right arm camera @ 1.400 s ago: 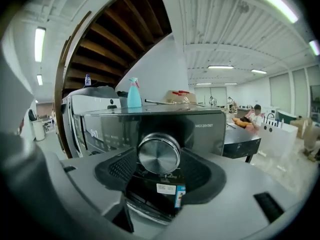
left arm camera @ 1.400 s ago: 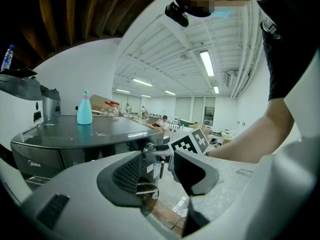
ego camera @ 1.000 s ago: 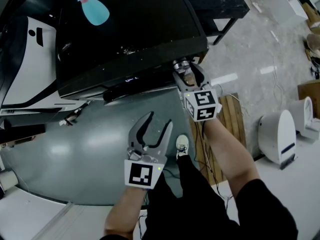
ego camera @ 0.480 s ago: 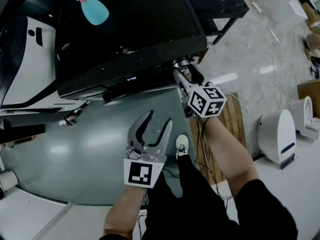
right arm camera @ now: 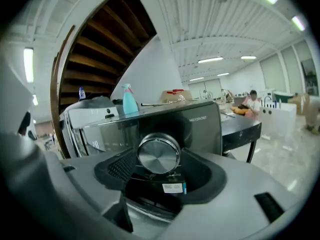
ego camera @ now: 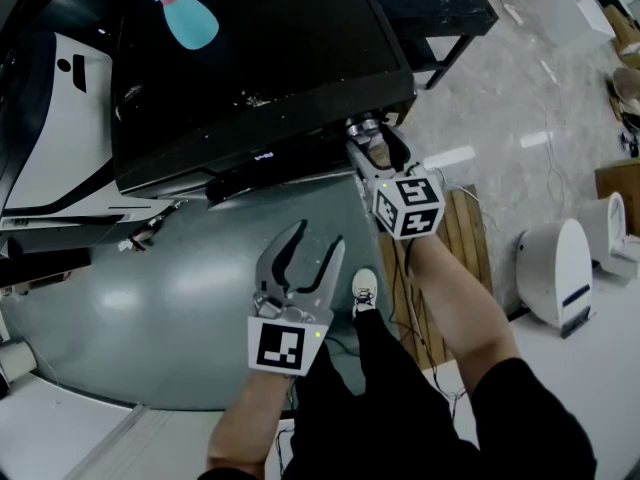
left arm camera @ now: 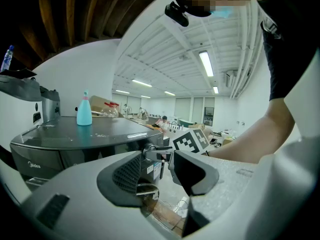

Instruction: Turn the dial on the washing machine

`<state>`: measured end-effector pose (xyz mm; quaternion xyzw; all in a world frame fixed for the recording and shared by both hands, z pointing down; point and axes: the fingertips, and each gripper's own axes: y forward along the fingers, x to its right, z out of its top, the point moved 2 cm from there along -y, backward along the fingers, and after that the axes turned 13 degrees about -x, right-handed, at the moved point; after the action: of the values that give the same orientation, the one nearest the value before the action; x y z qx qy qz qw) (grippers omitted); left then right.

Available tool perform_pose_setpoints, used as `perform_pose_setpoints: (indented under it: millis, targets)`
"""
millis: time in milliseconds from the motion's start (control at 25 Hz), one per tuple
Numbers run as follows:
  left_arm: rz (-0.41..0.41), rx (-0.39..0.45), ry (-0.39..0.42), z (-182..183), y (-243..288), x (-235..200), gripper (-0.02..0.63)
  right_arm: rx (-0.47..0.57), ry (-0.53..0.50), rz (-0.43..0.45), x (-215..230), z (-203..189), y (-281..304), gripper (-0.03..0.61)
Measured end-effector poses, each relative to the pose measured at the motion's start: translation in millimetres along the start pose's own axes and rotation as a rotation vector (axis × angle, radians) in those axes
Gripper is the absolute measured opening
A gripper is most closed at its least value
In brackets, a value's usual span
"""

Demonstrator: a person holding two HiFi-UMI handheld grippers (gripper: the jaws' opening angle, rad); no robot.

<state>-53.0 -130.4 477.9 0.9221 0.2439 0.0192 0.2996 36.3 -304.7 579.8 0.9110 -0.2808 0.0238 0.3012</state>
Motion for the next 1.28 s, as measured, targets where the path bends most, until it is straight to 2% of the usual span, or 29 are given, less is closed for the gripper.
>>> perform_pose_setpoints:
  millis: [160, 400, 480, 560, 760, 840, 1280]
  targets:
    - [0.000, -0.003, 0.001, -0.6, -1.0, -0.3, 0.187, -0.026, -0.190, -0.080, -6.7, 1.5, 0.4, 0.278]
    - [0.007, 0.002, -0.002, -3.6, -2.3, -2.9, 0.187, -0.047, -0.260, -0.126, -9.2, 0.5, 2.1, 0.267]
    - [0.007, 0.001, -0.003, -4.2, -2.2, -3.4, 0.187, -0.043, -0.239, -0.119, -8.4, 0.3, 2.4, 0.267]
    - [0.007, -0.001, -0.003, -5.0, -2.1, -3.8, 0.187, -0.029, -0.170, -0.089, -6.3, -0.4, 2.9, 0.265]
    - [0.004, -0.004, -0.009, -5.2, -1.1, -3.9, 0.187, 0.015, 0.248, 0.114, 3.4, -6.4, 4.7, 0.267]
    - [0.001, -0.005, -0.012, -5.4, -0.3, -3.2, 0.187, 0.028, 0.328, 0.152, 4.4, -6.6, 5.1, 0.268]
    - [0.002, -0.005, -0.003, -5.0, 1.4, -2.6, 0.187, 0.006, 0.145, 0.061, 2.7, -5.5, 5.8, 0.278]
